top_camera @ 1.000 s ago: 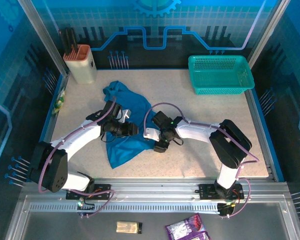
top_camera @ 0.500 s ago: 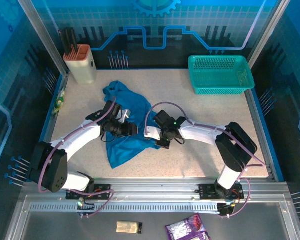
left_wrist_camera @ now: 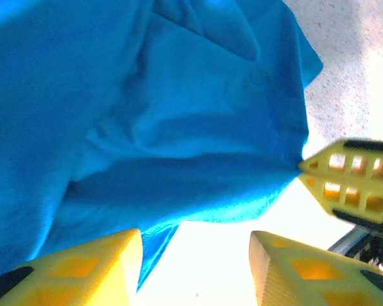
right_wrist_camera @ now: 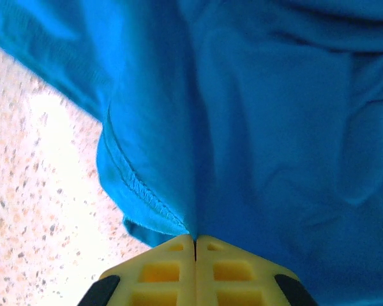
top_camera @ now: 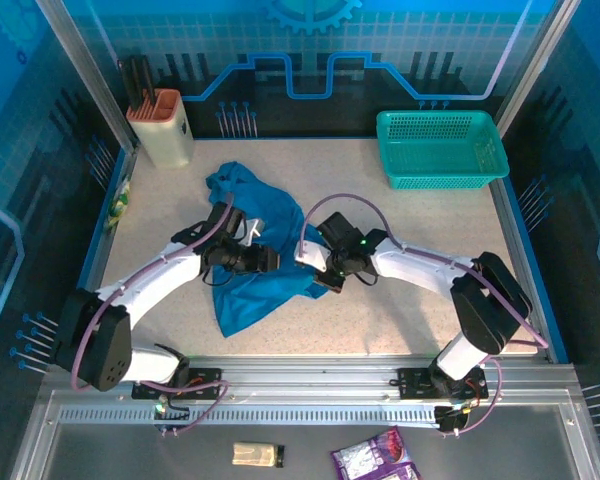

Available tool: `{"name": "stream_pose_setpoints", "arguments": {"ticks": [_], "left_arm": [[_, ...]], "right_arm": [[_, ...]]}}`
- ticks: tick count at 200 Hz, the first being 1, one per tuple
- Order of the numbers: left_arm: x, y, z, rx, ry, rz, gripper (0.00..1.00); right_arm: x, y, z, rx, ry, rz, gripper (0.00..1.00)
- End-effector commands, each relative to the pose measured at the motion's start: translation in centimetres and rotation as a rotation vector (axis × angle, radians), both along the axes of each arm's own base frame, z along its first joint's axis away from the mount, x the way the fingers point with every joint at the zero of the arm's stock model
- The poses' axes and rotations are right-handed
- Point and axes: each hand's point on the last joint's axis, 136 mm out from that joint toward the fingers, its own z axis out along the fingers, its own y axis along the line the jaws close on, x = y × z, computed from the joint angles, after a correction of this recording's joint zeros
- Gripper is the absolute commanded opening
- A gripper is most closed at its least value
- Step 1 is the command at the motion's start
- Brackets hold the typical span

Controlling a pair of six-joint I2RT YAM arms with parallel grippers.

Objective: Fold the inside-out t-shirt

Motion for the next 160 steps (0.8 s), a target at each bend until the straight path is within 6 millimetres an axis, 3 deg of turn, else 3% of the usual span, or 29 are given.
{"name": "stream_pose_setpoints", "arguments": {"ticks": [1,40,85,114,146,160], "left_arm": [[0.3,-0.5,1.6,0.039,-0.11,-0.019,0.56],[0.8,0.4,2.5,0.18,-0.253,0.07,0.7],[1.3,-1.6,2.0,0.282,-0.338,-0.001,0.82],[2.0,-1.9,-0.1,0.39,-0.329,-0.012,0.83],[2.8,0.2,-1.7,0.55,-0.318,0.048,0.84],[2.9,0.8,-2.1,0.592,-0.318,0.048,0.79]], "right_arm": [[2.2,1.7,4.3,0.175,0.027,-0.144,0.0],[3.0,2.7,6.0,0.316,0.182,-0.294,0.0],[3.0,3.9,8.3,0.455,0.306,-0.376,0.0],[3.1,4.2,9.5,0.501,0.323,-0.391,0.0],[3.5,3.8,9.9,0.494,0.311,-0.419,0.0],[4.0,3.3,10.1,0.489,0.297,-0.438,0.0]]}}
